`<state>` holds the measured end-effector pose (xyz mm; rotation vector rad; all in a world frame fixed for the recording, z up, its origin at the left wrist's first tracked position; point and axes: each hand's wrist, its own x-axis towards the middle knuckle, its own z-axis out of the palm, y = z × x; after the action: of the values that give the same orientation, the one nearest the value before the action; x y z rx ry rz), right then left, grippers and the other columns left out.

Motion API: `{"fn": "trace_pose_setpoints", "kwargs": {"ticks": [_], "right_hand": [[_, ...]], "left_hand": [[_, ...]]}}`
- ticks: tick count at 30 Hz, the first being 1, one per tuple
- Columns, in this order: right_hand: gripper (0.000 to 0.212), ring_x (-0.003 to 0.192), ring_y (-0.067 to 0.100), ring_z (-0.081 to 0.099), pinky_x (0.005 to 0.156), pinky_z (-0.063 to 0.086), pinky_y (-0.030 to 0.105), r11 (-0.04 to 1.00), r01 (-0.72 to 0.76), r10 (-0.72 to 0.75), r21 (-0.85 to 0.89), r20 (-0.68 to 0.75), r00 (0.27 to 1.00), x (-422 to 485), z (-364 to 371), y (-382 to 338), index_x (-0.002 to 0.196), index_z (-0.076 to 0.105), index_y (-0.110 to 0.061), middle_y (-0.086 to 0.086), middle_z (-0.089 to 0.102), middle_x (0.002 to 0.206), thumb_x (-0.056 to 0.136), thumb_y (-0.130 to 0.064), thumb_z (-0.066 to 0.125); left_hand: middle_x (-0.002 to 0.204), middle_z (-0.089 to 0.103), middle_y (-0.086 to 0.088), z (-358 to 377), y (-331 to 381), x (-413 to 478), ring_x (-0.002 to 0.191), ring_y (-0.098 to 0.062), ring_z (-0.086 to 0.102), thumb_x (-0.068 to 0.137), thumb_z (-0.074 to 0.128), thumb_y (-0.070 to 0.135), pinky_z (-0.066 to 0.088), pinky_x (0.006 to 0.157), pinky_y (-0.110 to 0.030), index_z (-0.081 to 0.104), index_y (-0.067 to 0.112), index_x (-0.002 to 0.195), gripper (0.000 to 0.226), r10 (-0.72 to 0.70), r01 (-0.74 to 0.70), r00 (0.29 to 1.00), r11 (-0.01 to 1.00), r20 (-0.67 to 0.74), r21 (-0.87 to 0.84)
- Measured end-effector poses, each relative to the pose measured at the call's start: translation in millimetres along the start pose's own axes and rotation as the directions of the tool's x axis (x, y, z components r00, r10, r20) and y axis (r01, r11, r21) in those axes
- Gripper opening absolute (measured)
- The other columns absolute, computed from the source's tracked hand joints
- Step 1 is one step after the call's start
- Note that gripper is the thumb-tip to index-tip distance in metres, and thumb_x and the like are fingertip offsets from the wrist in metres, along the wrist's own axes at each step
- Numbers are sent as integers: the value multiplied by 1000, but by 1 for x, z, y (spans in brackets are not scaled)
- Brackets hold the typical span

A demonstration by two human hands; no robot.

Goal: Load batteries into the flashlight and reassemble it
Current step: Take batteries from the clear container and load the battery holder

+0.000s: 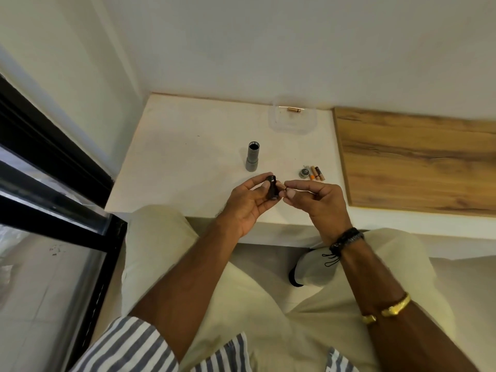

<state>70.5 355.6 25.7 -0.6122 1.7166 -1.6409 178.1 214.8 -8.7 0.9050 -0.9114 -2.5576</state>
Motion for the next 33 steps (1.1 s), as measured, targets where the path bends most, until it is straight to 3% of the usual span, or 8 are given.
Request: {"fn": "trace_pose_setpoints", "kwargs": {"ticks": [3,5,7,10,13,20,33], "right_hand": [[22,97,28,77,90,61,47,994,50,-52,-100,-11,999,0,-1,0,105,78,-10,11,79,101,87,3,73],[21,96,27,76,91,60,48,957,129,-138,-261,-14,990,-1,1,1,105,78,-7,11,79,101,86,1,76],[21,97,23,74,93,59,40,864,234,-251,-446,21,968,-2,4,2,106,79,-7,9,78,102,85,-3,77],[21,96,14,70,91,54,17,751,321,-351,-577,63,934,-4,9,2,106,80,-10,6,77,103,85,-6,78],[20,94,12,68,88,50,9,727,328,-369,-603,60,927,-4,10,2,104,80,-9,6,77,102,85,-5,78],[20,92,10,68,87,51,11,759,297,-326,-579,57,944,-1,9,2,100,81,-8,6,76,100,80,-3,81],[16,86,-3,61,78,47,6,748,280,-298,-601,72,952,7,15,12,101,81,-11,-1,70,93,86,-7,78]], "left_hand": [[115,72,-18,-1,0,-1,108,-33,69,97,58,5,59,87,-38,65,9,121,26,4,-4,1000,1000,13,9],[115,72,-18,-1,-1,-1,108,-33,69,96,59,5,59,85,-37,65,9,120,25,1,-1,1000,1000,25,16],[114,73,-17,-1,-2,-1,108,-33,70,95,59,5,60,84,-36,66,10,118,24,-2,2,1000,1000,24,21],[114,73,-16,-4,-3,-1,108,-32,70,95,60,5,60,84,-36,67,10,116,24,-6,6,1000,1000,11,20],[114,73,-17,-5,-4,-1,106,-32,70,94,61,3,60,82,-35,68,9,114,22,-21,21,1000,1000,6,8],[110,74,-16,-6,-6,-1,103,-32,71,93,60,3,61,77,-34,70,11,108,20,-42,42,999,999,-8,-7],[108,74,-17,-6,-4,2,101,-29,72,96,56,0,61,82,-35,67,6,113,21,-38,38,999,999,-4,-29]]}}
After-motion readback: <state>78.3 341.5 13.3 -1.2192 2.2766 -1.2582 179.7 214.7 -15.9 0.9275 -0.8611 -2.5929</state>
